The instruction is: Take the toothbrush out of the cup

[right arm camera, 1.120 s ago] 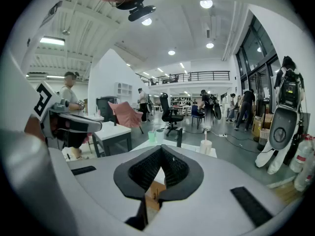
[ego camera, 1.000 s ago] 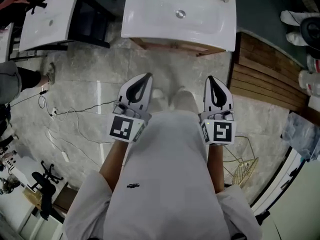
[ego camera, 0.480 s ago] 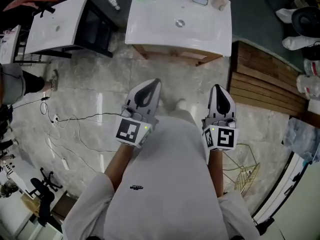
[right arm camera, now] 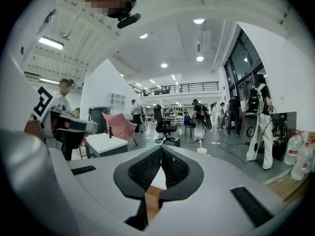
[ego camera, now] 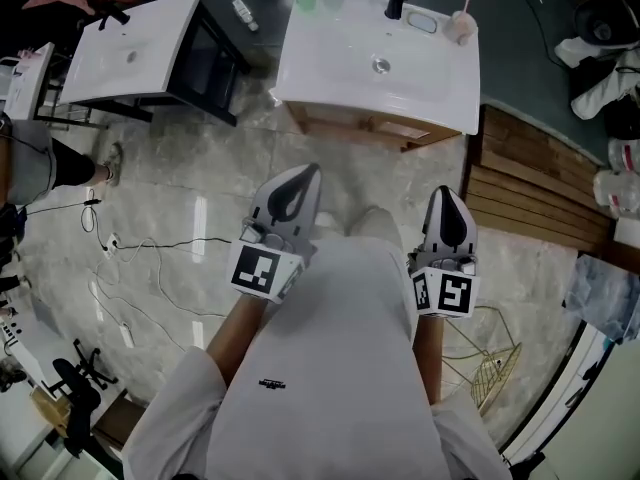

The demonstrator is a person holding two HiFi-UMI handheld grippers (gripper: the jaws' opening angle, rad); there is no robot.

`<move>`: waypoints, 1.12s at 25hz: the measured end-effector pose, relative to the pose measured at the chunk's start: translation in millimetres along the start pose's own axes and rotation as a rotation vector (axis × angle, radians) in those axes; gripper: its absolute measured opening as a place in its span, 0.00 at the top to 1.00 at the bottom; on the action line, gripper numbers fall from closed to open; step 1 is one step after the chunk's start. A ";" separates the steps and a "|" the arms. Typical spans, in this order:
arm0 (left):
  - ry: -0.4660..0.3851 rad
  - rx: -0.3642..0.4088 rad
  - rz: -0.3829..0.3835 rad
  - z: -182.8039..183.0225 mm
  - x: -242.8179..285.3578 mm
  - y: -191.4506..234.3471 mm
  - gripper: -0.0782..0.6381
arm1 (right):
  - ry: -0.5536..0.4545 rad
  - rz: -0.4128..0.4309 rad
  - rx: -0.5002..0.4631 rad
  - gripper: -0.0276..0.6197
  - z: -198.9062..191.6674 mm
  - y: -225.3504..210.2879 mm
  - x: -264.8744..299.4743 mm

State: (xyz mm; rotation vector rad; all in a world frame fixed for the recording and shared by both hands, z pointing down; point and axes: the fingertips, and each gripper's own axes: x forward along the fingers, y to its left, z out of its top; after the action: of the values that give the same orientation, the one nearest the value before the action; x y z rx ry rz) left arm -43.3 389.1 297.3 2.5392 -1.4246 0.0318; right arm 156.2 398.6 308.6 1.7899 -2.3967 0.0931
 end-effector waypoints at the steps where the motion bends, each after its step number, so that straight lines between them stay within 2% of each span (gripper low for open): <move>1: 0.000 0.002 0.000 1.5 -0.6 3.8 0.89 | -0.003 0.000 0.010 0.96 0.8 3.4 1.7; 6: 0.013 0.001 -0.004 1.8 4.4 17.0 0.89 | 0.006 0.015 -0.008 0.96 2.5 15.7 16.5; 10: 0.033 -0.017 -0.005 2.2 23.6 21.6 0.89 | 0.005 0.013 0.015 0.96 3.5 4.1 38.7; 13: 0.024 -0.023 0.020 6.6 44.0 35.8 0.89 | 0.001 0.014 0.019 0.96 4.1 -8.7 61.7; 22: 0.028 0.004 0.037 42.4 152.9 62.5 0.89 | -0.005 0.045 0.040 0.96 20.7 -72.6 167.6; 28: 0.006 0.043 0.093 63.9 221.4 81.4 0.89 | -0.043 0.134 0.035 0.96 41.2 -104.4 246.5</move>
State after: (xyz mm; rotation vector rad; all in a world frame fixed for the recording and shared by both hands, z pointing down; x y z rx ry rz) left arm -1.2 149.0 279.2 2.5018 -1.5552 0.0867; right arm 184.3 129.4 302.2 1.6600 -2.5587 0.1131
